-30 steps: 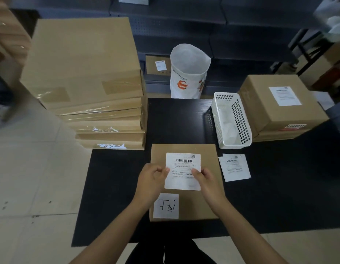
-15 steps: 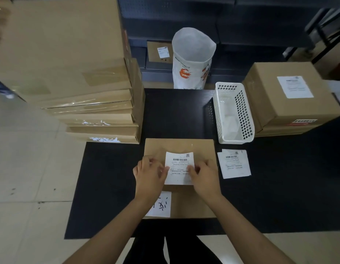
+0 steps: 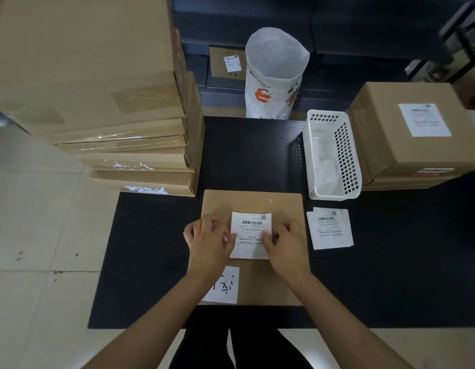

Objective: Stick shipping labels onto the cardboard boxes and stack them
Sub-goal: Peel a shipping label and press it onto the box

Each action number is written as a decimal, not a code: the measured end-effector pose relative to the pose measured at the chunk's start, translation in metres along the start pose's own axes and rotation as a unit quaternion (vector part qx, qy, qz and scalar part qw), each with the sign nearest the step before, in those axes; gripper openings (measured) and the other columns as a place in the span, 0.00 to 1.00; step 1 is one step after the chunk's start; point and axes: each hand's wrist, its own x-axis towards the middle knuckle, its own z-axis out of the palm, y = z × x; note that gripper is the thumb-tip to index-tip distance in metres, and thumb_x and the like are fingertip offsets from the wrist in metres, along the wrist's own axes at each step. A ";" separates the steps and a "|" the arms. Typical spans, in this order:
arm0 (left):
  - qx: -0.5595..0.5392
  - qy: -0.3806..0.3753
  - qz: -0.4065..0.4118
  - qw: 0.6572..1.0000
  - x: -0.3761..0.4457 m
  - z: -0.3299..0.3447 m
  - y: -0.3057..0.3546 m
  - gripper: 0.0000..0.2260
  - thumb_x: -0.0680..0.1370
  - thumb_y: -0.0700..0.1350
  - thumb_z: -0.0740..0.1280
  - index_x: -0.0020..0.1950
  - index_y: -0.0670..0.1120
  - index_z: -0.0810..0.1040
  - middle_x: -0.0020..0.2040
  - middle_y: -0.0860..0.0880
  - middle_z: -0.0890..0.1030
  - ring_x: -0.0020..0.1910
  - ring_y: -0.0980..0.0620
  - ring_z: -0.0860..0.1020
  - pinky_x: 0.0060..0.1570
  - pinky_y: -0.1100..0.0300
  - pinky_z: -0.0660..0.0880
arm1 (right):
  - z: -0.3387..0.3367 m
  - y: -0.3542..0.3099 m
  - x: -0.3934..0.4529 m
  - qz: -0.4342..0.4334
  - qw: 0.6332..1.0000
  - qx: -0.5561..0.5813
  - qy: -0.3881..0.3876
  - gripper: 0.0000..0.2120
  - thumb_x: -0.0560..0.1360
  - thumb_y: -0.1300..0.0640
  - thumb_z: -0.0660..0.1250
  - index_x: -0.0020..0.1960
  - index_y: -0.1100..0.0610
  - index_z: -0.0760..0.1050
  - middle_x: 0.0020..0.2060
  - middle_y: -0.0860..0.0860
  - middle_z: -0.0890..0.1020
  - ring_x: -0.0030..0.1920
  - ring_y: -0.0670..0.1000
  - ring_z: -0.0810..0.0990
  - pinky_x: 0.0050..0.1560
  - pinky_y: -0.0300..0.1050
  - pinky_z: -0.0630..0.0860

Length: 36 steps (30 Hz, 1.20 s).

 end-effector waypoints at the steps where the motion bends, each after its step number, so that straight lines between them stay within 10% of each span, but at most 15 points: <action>1: 0.009 0.001 0.002 1.000 0.000 0.001 0.000 0.10 0.76 0.54 0.68 0.39 0.50 0.80 0.55 0.51 0.74 0.58 0.50 0.72 0.64 0.52 0.56 | 0.000 -0.001 0.000 0.004 1.000 -0.010 -0.002 0.13 0.78 0.44 0.60 0.41 0.52 0.68 0.49 0.47 0.64 0.50 0.50 0.71 0.50 0.43 0.69; 11: 0.048 0.053 0.152 0.986 -0.003 0.003 0.001 0.12 0.77 0.47 0.63 0.59 0.45 0.75 0.62 0.46 0.75 0.63 0.48 0.72 0.66 0.47 0.62 | 0.001 -0.005 -0.007 -0.064 0.985 -0.112 0.115 0.19 0.76 0.47 0.66 0.60 0.59 0.72 0.62 0.58 0.74 0.63 0.59 0.72 0.62 0.55 0.70; 17: 0.047 -0.075 0.212 0.973 -0.001 0.018 0.002 0.25 0.84 0.53 0.40 0.76 0.44 0.59 0.76 0.46 0.62 0.77 0.49 0.55 0.71 0.44 0.50 | 0.017 -0.012 -0.006 -0.185 0.973 -0.117 -0.076 0.33 0.75 0.42 0.35 0.78 0.52 0.37 0.78 0.48 0.39 0.76 0.49 0.32 0.76 0.53 0.38; 26: 0.094 -0.084 0.250 0.960 0.001 0.022 -0.017 0.25 0.84 0.55 0.40 0.78 0.45 0.53 0.78 0.47 0.57 0.77 0.52 0.51 0.73 0.46 0.50 | 0.024 0.008 -0.002 -0.206 0.961 -0.178 -0.046 0.32 0.81 0.39 0.35 0.78 0.56 0.53 0.78 0.50 0.54 0.78 0.50 0.49 0.74 0.56 0.44; 36: 0.124 -0.055 0.185 0.973 0.013 0.014 -0.044 0.25 0.84 0.54 0.41 0.78 0.45 0.56 0.78 0.48 0.57 0.77 0.49 0.52 0.73 0.48 0.51 | 0.023 0.026 -0.005 -0.165 0.975 -0.147 -0.023 0.31 0.81 0.40 0.35 0.79 0.55 0.45 0.79 0.48 0.46 0.77 0.46 0.38 0.75 0.51 0.38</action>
